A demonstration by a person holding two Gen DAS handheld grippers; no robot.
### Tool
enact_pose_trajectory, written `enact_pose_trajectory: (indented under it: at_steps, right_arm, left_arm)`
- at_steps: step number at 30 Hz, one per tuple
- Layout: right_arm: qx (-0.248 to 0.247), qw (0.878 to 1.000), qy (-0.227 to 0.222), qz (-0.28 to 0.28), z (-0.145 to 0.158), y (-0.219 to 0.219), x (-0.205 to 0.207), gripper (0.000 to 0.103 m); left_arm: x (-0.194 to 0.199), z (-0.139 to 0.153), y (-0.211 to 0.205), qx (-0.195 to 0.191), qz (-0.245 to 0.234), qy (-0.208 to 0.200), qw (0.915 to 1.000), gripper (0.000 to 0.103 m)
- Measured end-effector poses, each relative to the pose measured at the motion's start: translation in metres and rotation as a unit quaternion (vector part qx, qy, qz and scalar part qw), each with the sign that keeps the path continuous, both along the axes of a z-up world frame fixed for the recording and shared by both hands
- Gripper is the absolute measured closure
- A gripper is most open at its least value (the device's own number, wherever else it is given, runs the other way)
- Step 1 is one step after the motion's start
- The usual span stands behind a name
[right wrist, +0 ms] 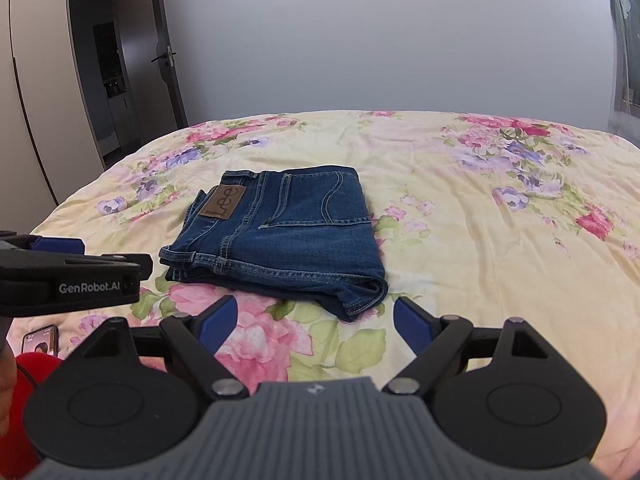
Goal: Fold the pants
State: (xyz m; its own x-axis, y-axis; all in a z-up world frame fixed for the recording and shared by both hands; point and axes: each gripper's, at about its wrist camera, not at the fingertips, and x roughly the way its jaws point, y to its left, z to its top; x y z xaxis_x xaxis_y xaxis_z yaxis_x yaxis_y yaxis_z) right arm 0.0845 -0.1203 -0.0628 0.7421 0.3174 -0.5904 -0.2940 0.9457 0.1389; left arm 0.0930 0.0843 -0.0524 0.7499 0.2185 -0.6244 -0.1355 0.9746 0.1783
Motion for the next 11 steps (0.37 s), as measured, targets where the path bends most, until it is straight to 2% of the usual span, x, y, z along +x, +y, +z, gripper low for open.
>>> enact_pose_trajectory:
  at_steps: [11]
  right_arm:
    - [0.001,1.000,-0.001,0.001,-0.0001,0.0000,-0.0003,0.022]
  left_arm:
    - [-0.0025,0.0015,-0.0021,0.001,-0.004,-0.004,1.0000,0.016]
